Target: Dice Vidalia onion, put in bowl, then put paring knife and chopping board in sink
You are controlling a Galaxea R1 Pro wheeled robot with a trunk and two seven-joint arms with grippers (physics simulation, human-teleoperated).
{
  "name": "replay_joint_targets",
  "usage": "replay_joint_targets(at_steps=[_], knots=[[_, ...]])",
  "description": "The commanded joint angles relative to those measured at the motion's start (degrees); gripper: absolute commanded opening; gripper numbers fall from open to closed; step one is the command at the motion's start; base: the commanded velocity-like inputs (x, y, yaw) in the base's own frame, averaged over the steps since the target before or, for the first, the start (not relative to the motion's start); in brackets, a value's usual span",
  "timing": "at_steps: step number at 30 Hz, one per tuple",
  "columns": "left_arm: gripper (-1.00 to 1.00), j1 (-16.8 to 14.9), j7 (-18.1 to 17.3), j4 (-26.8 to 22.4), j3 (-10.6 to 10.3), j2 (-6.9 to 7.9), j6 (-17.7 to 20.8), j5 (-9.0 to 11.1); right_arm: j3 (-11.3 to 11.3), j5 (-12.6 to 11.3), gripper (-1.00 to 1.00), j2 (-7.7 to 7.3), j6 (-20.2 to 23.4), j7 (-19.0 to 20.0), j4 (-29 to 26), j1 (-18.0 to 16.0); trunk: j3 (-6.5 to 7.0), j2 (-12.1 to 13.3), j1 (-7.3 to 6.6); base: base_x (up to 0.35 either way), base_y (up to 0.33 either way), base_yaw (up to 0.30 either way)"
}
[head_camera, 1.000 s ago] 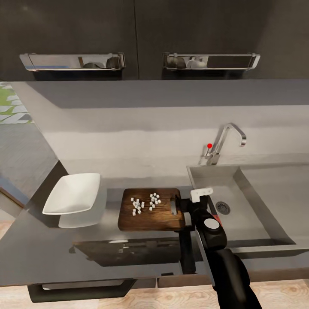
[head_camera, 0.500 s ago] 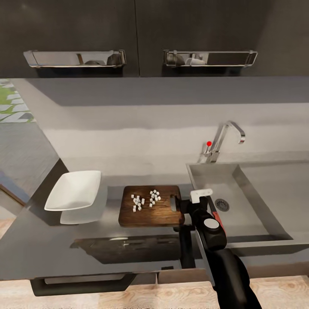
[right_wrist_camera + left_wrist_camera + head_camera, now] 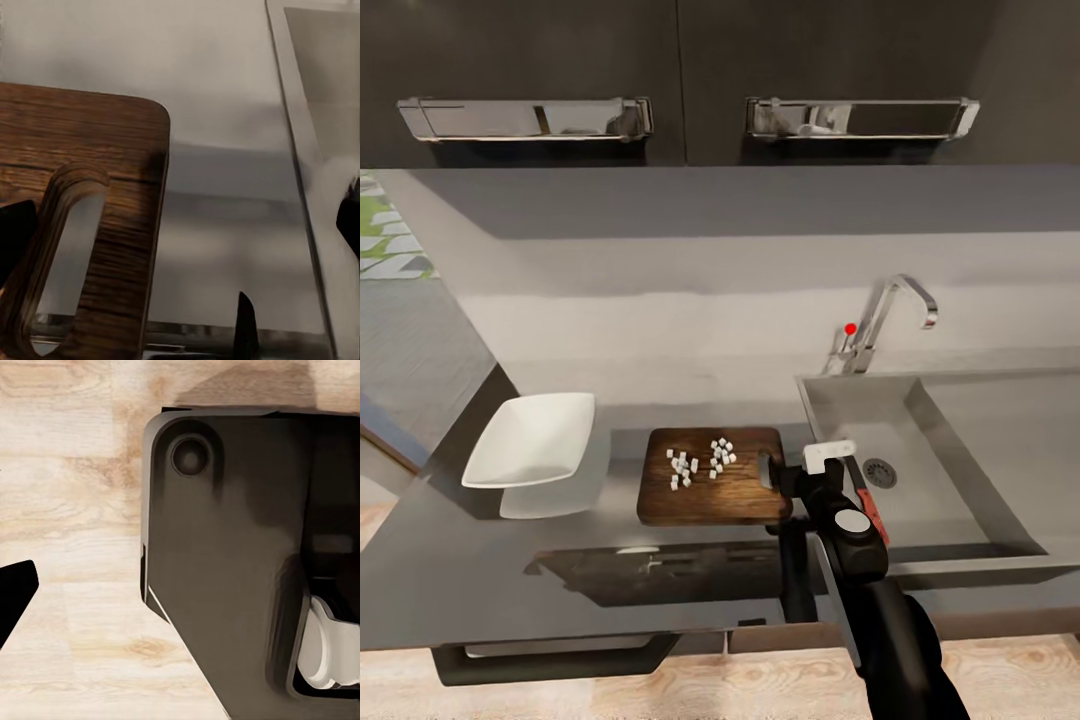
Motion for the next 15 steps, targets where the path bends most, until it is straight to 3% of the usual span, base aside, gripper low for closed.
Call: replay_joint_targets(at_steps=[1,15], knots=[[1.00,0.0,-0.2,0.1,-0.4,0.05,-0.2,0.6,0.1,0.2,1.00,0.01,0.4,-0.2,-0.1,0.0,-0.18,-0.1,0.03,0.000,0.063,0.000],[1.00,0.0,-0.2,0.1,-0.4,0.05,-0.2,0.6,0.0,0.3,1.00,0.01,0.4,-0.2,0.1,0.0,-0.57,-0.1,0.03,0.000,0.007,0.000]])
